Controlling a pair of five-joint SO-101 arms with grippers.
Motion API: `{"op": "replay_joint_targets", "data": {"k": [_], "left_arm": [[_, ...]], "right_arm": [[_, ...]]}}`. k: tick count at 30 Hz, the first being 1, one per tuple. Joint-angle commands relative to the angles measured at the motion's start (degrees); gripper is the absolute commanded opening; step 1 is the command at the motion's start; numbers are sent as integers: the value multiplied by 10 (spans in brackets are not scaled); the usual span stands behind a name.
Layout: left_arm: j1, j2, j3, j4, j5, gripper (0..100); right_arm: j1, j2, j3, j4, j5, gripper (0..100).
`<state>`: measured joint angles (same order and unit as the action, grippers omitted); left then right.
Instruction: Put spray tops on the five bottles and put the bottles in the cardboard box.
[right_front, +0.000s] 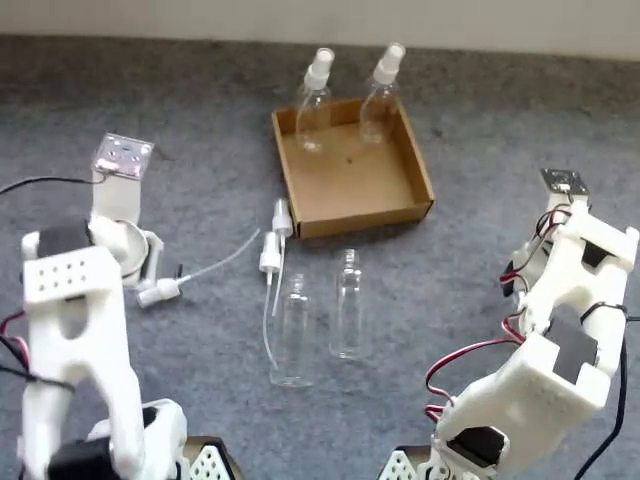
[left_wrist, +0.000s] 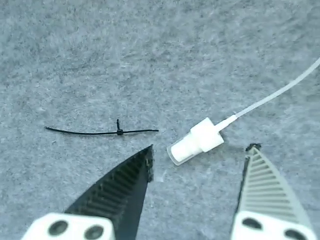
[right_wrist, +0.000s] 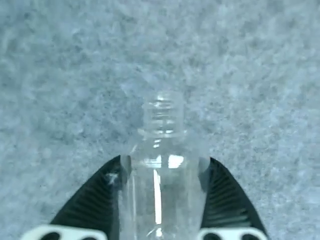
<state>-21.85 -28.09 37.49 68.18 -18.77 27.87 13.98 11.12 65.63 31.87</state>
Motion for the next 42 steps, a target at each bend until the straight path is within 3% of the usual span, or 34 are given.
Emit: {"op": "replay_joint_targets", "data": {"k": [1,7,11,16,19,30,42], "left_arm": [[36,-75,27,5,50,264],[54,-96,63,4,81,264],[53,-96,75,1,81,264],[52,-96,108,-42,81,264],[51,-96,112,-44,79,264],[51,-96,113,-43,79,264],[52,-96,113,-40,80,264]], "right_arm": [[7,-6,-34,-9,-4,207],[4,-10,-51,-2,-39,206],[1,-6,-102,60,-40,208],[0,-5,-148,84,-39,209],[-5,-3,-149,95,11,209],[19,-3,-146,104,70,210],[40,87,-177,108,97,210]]}}
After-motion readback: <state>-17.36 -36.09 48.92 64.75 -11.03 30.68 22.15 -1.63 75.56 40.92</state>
